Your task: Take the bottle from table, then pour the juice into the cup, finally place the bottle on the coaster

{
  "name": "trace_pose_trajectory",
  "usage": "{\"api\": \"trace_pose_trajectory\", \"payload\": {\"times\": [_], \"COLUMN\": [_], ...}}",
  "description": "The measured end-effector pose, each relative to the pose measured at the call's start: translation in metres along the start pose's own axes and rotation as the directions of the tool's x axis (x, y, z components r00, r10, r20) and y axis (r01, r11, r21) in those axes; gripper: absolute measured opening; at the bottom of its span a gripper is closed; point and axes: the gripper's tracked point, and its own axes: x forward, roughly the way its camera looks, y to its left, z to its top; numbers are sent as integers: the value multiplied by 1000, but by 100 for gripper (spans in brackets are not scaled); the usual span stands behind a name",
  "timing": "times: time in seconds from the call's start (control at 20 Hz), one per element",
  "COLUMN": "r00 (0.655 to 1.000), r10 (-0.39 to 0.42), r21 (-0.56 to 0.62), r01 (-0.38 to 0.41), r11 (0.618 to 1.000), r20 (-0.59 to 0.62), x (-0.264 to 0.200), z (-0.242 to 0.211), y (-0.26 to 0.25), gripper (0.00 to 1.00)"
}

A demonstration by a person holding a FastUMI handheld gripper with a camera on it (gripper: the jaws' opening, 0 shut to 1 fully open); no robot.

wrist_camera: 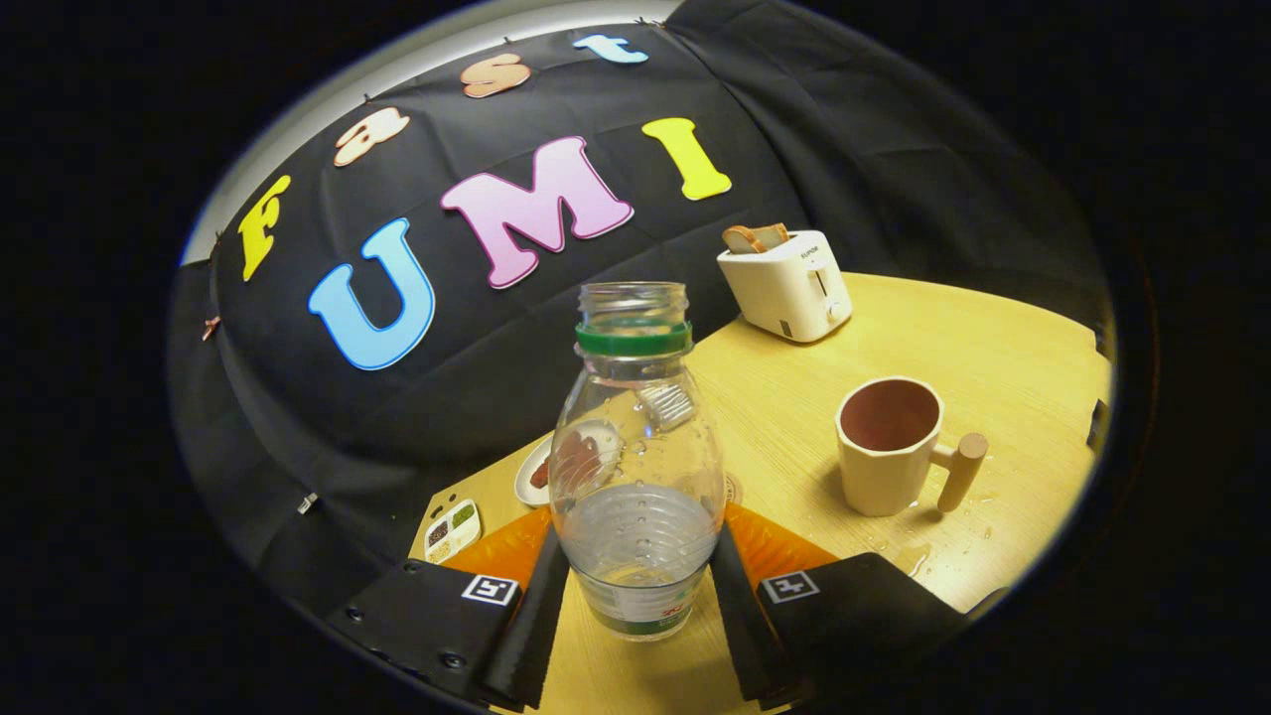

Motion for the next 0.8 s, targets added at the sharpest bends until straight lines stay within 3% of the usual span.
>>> {"api": "trace_pose_trajectory", "payload": {"times": [0.25,0.5,0.8], "r00": [999,989,981], "r10": [20,59,82], "r21": [225,355,532], "r01": [-10,-8,25], "r11": [974,935,846], "r20": [-40,-134,-177], "x": [14,21,34], "z": [4,-9,-7], "y": [-18,-37,-56], "gripper": [73,74,73]}}
